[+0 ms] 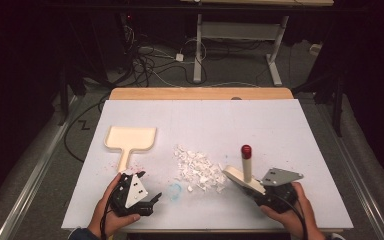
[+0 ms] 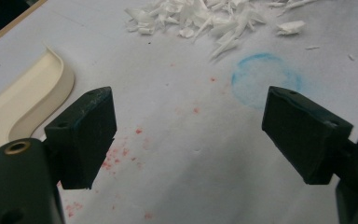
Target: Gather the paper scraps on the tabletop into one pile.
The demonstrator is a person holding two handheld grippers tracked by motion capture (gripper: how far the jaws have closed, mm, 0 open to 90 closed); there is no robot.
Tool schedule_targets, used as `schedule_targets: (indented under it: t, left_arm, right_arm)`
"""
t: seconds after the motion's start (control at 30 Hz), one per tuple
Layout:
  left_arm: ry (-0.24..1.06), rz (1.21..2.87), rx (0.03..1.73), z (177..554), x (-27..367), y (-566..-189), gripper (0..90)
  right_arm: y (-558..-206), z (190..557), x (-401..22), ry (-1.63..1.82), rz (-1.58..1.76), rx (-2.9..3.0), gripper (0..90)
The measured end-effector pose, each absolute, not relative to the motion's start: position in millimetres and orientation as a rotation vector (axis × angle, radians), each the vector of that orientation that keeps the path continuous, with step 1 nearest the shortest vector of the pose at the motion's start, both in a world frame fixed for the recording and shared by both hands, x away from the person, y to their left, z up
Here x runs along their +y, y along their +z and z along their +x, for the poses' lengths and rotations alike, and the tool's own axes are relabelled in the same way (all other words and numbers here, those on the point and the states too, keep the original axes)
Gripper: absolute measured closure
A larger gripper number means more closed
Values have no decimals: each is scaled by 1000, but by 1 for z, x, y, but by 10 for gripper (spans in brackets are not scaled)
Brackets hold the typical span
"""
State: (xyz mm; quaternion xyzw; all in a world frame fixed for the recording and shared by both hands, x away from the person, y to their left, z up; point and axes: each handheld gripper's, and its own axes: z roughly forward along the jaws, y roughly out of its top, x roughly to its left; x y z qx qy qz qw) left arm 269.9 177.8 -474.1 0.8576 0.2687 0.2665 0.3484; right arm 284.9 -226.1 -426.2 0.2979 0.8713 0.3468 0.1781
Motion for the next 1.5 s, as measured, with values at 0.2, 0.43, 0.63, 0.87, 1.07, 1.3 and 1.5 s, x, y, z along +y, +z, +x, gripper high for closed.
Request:
schedule_targets:
  t: [0.2, 0.43, 0.63, 0.87, 1.07, 1.3, 1.5]
  left_arm:
    - [689, 2224, 687, 269, 180, -474, 168]
    - [707, 2210, 695, 268, 182, -472, 173]
    - [768, 2133, 754, 267, 194, -463, 170]
    - [782, 2027, 860, 273, 214, -459, 171]
    - [724, 2020, 844, 273, 206, -459, 172]
    - [701, 2073, 782, 271, 195, -463, 172]
    - [680, 2090, 771, 272, 191, -466, 172]
  right_arm:
    - [-420, 307, -188, 1071, 783, 2452, 683]
    - [-398, 302, -196, 1194, 739, 2386, 683]
    - [-403, 285, -204, 1389, 536, 2487, 683]
    - [-437, 291, -160, 1396, 335, 2661, 683]
    - [-450, 318, -141, 1369, 258, 2662, 683]
    - [-453, 359, -133, 1336, 261, 2662, 677]
    - [-447, 374, -125, 1325, 261, 2615, 680]
